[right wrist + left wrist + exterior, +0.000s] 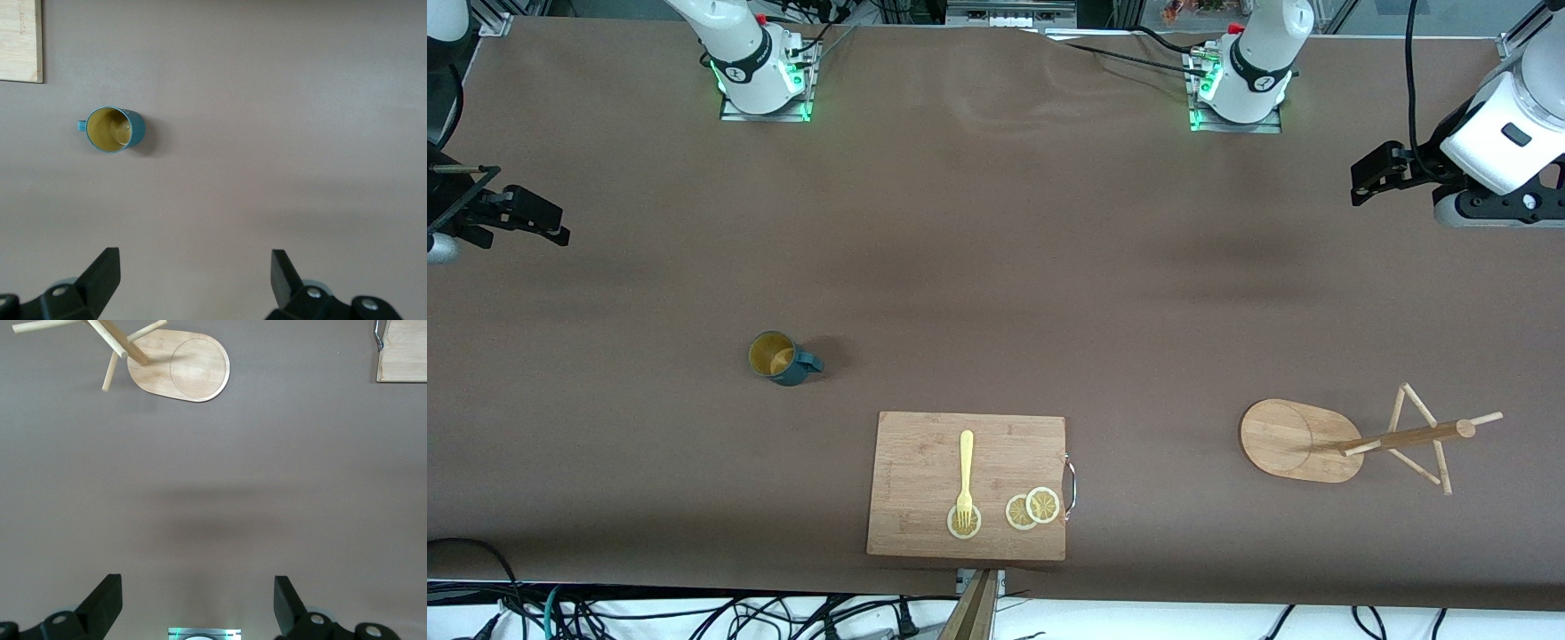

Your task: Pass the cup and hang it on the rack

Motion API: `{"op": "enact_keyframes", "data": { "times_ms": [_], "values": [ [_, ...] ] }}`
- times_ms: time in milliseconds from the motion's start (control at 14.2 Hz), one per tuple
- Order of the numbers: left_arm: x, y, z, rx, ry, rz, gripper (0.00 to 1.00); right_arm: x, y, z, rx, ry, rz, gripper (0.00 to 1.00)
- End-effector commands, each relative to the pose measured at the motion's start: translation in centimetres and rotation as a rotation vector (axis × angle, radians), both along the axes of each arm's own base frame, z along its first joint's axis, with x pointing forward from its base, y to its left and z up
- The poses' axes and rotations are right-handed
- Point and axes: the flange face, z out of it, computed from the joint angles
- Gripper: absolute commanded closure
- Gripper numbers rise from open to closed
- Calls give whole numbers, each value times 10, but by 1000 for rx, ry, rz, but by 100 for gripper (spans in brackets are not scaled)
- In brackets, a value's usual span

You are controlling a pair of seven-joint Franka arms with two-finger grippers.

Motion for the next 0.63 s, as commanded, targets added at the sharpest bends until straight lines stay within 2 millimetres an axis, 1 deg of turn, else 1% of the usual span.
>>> {"op": "enact_keyframes", "data": {
  "times_ms": [0,70,141,564],
  "values": [
    [-1,1,8,-7,-2,0,0,0,-2,1,47,-30,-23,0],
    [-1,1,8,-7,-3,0,0,2,-6,-2,73,-30,-35,0],
    [-1,5,8,-7,-3,6,0,0,-10,-1,71,-28,-43,0],
    [0,9,6,-7,2,11,0,0,-9,1,65,-28,-37,0]
  ]
}}
